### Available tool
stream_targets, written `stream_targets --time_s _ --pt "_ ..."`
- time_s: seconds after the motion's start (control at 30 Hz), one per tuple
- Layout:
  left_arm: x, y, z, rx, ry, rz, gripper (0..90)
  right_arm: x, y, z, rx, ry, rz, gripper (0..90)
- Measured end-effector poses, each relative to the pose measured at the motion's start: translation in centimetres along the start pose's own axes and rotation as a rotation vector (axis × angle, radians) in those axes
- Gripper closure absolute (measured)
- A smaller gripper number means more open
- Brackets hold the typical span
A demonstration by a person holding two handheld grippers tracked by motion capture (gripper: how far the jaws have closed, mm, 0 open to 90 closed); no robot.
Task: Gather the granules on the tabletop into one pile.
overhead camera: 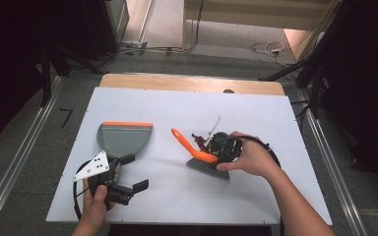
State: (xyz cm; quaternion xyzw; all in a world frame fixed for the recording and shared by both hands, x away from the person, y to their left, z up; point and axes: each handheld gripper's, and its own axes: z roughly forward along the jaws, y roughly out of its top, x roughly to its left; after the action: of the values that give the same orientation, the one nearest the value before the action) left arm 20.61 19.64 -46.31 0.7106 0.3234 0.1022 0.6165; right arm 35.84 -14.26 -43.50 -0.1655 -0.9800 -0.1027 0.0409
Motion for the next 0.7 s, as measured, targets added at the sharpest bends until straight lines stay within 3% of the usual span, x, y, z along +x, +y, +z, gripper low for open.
stream_targets --time_s 0.07,0.13,0.23,0.33,0.43,0.5,0.57,0.7 --pt "0.0 0.0 0.0 -0.001 0.001 -0.001 0.2 -0.5 0.0 -0.2 0.007 -0.005 0.028 68.4" --pt "0.0 0.0 0.0 0.000 0.000 -0.001 0.2 -1.3 0.1 -0.1 -0.017 -0.024 0.004 68.4" --pt "0.0 0.0 0.1 0.001 -0.002 0.000 0.2 -1.7 0.5 -0.3 0.004 -0.039 0.036 68.3" --pt "-0.1 0.0 0.1 0.004 -0.001 0.001 0.2 -2.2 0.9 -0.3 0.004 -0.057 0.021 68.3" --pt "-0.1 0.0 0.1 0.001 0.000 0.002 0.2 -2.4 1.1 -0.5 0.020 -0.071 0.073 68.3" --pt "-0.1 0.0 0.1 0.001 0.000 0.002 0.2 -3.1 1.2 -0.5 0.005 -0.085 0.058 68.3" --pt "-0.1 0.0 0.0 0.001 -0.001 0.004 0.2 -3.2 1.1 -0.7 0.017 -0.091 0.102 68.3" --pt "0.0 0.0 0.0 0.000 0.000 0.001 0.2 -3.7 1.0 -0.7 0.004 -0.106 0.103 68.4"
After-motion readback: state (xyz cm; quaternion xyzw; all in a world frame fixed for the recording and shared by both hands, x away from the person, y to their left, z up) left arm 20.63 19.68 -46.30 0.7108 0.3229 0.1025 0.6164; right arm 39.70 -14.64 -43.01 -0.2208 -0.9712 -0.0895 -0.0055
